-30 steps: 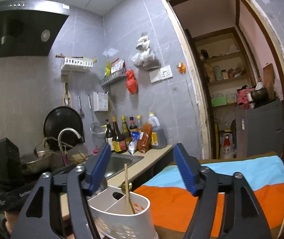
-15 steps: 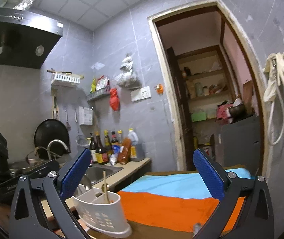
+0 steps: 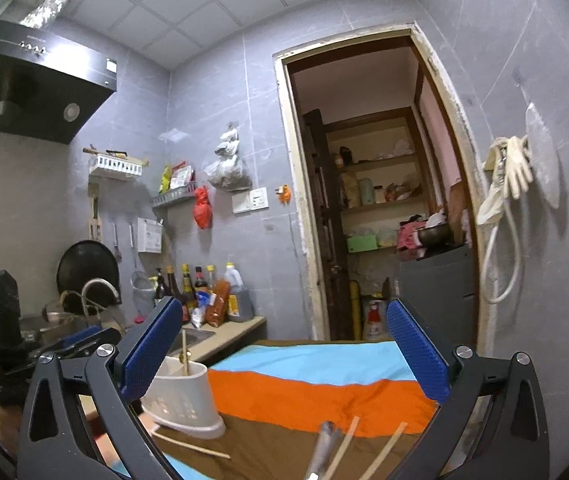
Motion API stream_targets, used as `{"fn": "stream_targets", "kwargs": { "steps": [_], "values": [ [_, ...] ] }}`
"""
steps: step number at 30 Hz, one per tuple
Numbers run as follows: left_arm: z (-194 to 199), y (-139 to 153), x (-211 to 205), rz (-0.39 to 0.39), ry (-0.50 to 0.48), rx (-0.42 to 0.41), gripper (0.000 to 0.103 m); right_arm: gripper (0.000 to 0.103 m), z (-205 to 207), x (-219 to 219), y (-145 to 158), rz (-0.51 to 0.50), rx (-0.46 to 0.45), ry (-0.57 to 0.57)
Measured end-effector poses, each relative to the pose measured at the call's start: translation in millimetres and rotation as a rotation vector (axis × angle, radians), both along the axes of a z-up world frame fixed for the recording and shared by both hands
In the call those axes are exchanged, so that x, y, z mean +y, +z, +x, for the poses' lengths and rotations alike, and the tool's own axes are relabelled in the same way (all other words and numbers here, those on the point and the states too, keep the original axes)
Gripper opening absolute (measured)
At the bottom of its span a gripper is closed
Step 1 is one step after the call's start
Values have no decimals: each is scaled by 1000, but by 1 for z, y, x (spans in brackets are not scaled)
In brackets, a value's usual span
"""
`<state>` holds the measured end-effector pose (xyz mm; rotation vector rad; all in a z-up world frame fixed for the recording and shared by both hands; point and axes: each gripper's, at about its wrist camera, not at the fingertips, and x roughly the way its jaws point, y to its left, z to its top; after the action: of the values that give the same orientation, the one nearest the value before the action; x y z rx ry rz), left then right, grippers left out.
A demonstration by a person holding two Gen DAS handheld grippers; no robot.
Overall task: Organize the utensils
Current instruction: 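Move both open grippers back over the remaining fork, knife and chopsticks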
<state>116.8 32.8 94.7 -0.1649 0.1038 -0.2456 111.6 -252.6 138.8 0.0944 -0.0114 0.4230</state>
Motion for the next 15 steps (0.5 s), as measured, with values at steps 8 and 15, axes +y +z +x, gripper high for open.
{"fn": "stream_targets", "kwargs": {
  "steps": [8,15],
  "values": [
    [-21,2,-13,8,-19,30,99,103,-34,-22,21,-53,53,-35],
    [-27,-11,-18,14,-15,82,99,103,-23,-33,-7,-59,203,-48]
  ]
}}
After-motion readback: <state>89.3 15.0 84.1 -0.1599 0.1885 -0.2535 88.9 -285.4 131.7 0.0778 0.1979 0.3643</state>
